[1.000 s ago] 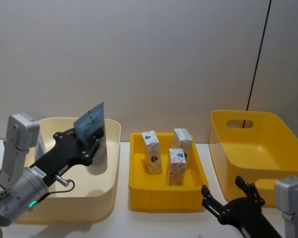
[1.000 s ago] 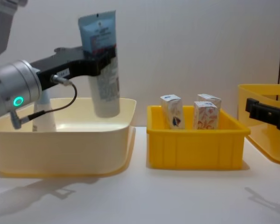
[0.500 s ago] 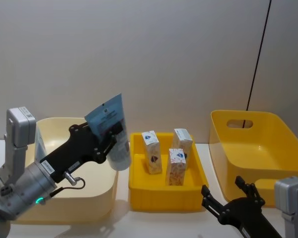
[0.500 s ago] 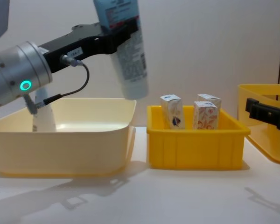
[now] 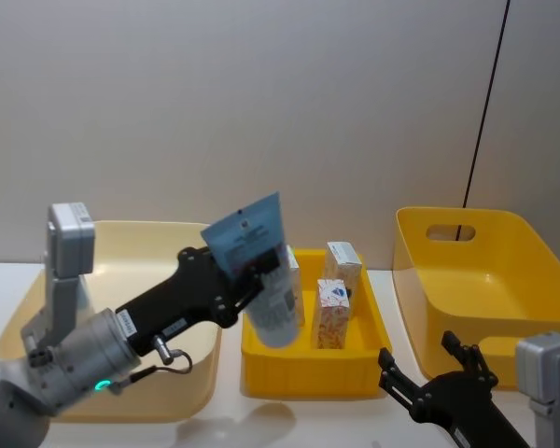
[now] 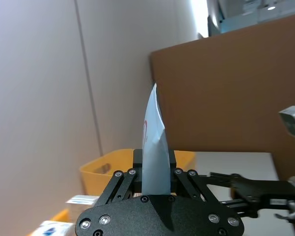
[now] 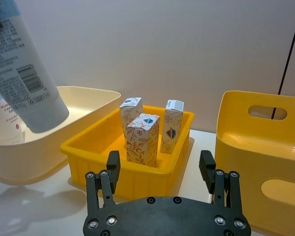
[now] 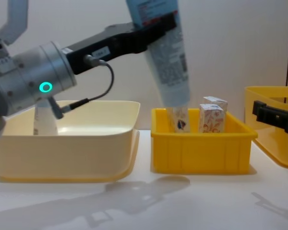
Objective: Bimanual collaborative sorting of washing and personal care products
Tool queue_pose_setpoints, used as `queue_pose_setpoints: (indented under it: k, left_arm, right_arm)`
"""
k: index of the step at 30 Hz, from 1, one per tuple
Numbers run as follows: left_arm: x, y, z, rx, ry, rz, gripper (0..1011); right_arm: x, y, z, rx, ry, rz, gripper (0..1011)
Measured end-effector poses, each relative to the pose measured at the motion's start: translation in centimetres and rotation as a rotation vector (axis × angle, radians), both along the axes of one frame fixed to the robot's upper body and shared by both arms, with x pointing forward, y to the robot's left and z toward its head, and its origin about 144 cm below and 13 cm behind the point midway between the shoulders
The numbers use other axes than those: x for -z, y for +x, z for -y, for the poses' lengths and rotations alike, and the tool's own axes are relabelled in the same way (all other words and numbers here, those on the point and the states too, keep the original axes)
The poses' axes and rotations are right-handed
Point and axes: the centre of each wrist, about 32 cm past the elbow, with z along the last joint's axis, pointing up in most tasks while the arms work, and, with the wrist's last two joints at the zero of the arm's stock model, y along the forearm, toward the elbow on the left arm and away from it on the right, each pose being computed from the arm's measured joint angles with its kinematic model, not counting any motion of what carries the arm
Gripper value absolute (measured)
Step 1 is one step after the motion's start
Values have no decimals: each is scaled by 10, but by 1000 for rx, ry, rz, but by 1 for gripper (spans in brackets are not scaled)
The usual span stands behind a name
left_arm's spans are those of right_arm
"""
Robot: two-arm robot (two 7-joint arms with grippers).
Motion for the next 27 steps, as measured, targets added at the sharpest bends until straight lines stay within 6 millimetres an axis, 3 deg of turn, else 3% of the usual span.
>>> queue_pose_setpoints:
  k: [9, 27]
  left_arm:
    - [2, 1, 16, 76, 18, -49, 249]
    - [5, -1, 26, 61, 55, -69, 250]
  right_arm:
    - [0, 0, 0, 0, 0, 0, 1001]
    - [-4, -2, 5, -34, 4, -11, 1001]
